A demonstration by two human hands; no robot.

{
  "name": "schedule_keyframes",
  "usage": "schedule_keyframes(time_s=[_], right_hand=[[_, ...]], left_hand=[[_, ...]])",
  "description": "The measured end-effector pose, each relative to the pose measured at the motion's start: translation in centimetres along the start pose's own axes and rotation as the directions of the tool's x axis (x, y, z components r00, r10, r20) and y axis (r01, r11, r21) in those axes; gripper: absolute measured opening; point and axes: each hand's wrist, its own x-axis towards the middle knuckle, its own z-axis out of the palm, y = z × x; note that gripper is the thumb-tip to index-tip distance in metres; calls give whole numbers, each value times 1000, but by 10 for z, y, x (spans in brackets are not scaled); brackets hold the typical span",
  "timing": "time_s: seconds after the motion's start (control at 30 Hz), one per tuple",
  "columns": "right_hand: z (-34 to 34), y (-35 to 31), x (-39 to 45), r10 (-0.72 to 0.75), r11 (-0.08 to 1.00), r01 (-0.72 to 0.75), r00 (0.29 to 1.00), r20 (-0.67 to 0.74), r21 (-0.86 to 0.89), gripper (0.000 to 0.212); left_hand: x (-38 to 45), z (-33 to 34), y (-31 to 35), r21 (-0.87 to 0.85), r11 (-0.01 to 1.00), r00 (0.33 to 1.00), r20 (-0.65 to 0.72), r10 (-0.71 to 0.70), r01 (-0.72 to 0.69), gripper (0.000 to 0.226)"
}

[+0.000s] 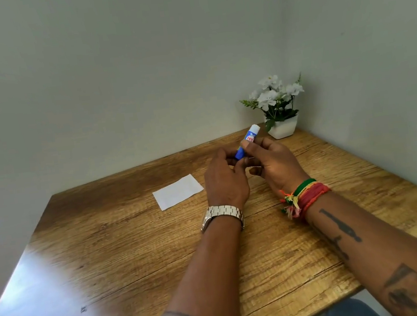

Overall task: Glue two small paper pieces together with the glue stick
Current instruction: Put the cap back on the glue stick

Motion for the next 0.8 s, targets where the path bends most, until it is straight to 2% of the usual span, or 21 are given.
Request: schedule_keyframes(time_s=[0.13,0.3,0.43,0.53,0.63,0.8], right_hand=[[-2,-3,-5,-62,993,57,997,-39,-107,27],[-3,-6,-7,-108,976,101,994,-28,-193,19],[-3,-5,-7,-127,965,124,992,1,-231,18],[-2,-5,-6,-147,968,141,989,-14,-206,21],[-1,-6,-6,-151,974,144,988,-27,-173,21],[-1,-5,-6,-186,955,181,983,2,-236,20]], left_hand=[[-1,3,-3,61,998,1000,12,5,-6,14],[-2,6,-5,82,996,995,102,17,-26,15],[-4,7,-3,35,999,983,181,-31,25,19],[-4,6,1,-9,998,990,127,-55,56,12],[-4,5,1,-14,999,996,74,-50,51,23],[0,5,-4,34,998,993,111,-48,45,7]])
